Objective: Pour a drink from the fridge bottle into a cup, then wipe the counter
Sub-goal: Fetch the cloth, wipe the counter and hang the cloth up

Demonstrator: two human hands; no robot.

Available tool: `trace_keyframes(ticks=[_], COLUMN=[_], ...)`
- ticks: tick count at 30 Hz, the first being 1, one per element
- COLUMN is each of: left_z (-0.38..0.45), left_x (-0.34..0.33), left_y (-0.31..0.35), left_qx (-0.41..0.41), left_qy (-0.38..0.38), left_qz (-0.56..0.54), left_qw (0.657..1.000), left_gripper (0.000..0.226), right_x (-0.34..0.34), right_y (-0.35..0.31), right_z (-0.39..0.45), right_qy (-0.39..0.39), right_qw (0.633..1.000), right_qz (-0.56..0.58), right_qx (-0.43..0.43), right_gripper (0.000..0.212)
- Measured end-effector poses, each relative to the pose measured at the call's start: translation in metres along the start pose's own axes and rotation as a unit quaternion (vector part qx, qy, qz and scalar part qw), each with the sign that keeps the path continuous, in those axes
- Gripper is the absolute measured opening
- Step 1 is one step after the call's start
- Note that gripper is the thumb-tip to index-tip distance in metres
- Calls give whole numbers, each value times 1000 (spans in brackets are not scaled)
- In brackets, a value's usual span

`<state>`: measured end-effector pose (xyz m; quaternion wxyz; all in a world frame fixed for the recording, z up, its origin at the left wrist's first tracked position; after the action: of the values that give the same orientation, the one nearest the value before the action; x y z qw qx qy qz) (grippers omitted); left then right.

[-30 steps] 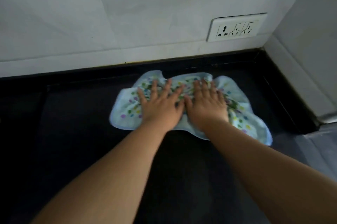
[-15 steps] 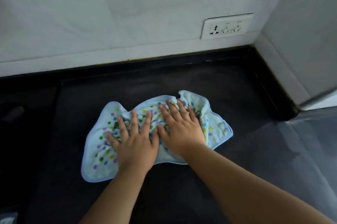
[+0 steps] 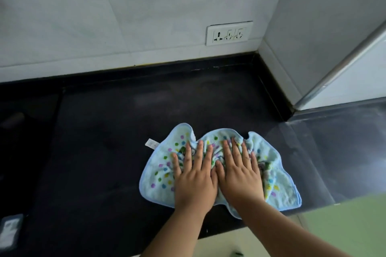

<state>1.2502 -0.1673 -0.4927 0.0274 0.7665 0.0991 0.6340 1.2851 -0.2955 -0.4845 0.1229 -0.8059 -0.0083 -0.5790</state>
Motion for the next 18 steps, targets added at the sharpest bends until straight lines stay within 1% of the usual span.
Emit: trace_keyframes(ticks=[4,6,8,9,10,11,12,13,14,16,17,18], left_z=[-23,-27,-35,-41,-46,-51,-54,-57,-60,-68,-72,-76], left_x=[-2,1,14,27,41,59,78,98,120,168,191,215], left_y=[-6,-11,-15,-17,-21,-23,-25,-27,-31,-32,-31,-28], left_qx=[-4,-17,0,33,79,120,147,156,158,132,106,81], left_qy=[-13,-16,-19,-24,-36,-47,-45,-31,-16,-11,-17,-28], left_qz=[-52,-96,-204,-289,-385,-470,-525,-552,-565,-570,-563,-552], left_qw=[999,995,979,956,919,873,837,819,809,811,820,830], left_gripper=[60,54,43,37,31,26,23,23,24,28,30,33], right_x=[-13,-10,0,11,24,40,59,80,101,145,164,181], right_y=[-10,-14,-21,-26,-30,-34,-38,-41,-43,-49,-53,-58], right_z=[-22,-29,-32,-32,-32,-31,-31,-34,-37,-49,-56,-63], right_qy=[1,-32,-79,-105,-131,-151,-162,-161,-148,-123,-119,-123], right_qw=[1000,999,996,992,987,979,966,949,929,906,897,885], right_qz=[3,10,33,58,92,137,199,272,339,404,423,447], right_qx=[21,26,35,35,30,21,10,2,1,21,37,47], right_gripper=[69,68,70,71,69,64,58,53,54,61,58,48])
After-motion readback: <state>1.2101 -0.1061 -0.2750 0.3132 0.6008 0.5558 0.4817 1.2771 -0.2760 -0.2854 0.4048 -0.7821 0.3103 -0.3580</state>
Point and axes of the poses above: each hand's wrist, its own z-axis towards the middle knuckle, its own x-axis out of the back of the hand, y = z × x, the point moved 4 cm from there along z, towards the middle knuckle, and after that the axes turned 5 degrees about -y, right-handed, at the moved point
